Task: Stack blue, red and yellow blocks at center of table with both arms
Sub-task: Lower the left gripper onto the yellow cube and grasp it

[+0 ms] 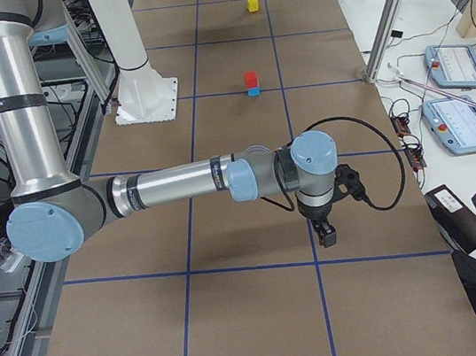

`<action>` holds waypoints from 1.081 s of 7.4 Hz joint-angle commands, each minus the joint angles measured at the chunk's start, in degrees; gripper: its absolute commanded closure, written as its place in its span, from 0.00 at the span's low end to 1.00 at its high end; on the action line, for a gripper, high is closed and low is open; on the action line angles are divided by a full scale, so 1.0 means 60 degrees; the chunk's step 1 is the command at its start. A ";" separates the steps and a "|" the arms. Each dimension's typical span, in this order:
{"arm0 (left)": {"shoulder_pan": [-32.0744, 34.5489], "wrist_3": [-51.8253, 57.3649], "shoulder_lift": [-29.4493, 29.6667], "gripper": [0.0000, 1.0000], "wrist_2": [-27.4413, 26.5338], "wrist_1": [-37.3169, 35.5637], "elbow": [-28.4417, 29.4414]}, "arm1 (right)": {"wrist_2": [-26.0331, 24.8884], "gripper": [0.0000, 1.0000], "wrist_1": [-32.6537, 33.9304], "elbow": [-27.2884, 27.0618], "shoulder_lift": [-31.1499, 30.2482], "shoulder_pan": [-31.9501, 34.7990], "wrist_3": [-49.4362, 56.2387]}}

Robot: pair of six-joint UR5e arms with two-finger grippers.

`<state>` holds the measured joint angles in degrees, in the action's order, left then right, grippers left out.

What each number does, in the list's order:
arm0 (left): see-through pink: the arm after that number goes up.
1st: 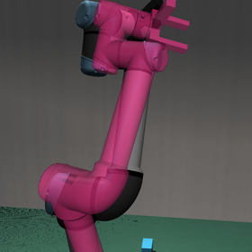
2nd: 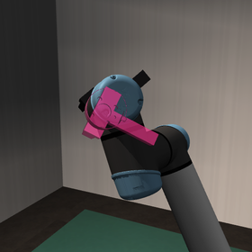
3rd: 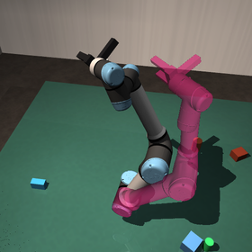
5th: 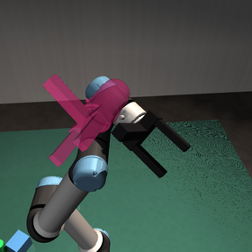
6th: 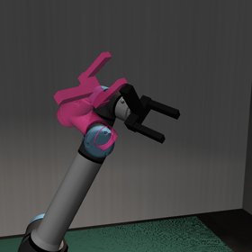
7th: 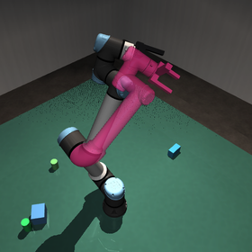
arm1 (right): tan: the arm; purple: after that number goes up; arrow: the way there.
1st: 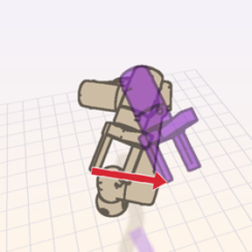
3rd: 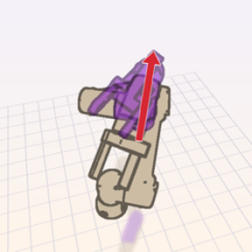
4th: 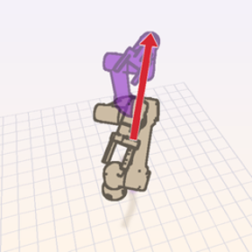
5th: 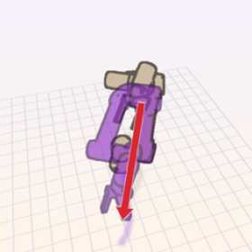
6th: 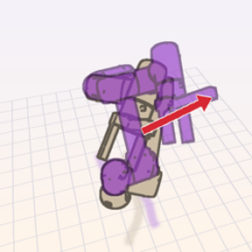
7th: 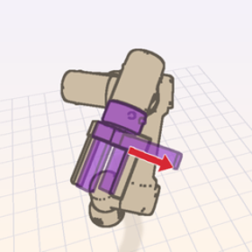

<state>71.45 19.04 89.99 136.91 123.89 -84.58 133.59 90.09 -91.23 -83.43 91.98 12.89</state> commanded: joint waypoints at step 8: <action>-0.0204 -1.0307 -0.0305 0.00 -0.2486 0.0138 -0.0846 | 0.0102 0.00 -0.0336 0.0044 -0.0597 0.0036 -0.0112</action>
<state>70.91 -40.51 88.63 122.50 124.48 -89.99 134.02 89.01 -90.98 -86.23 92.21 12.36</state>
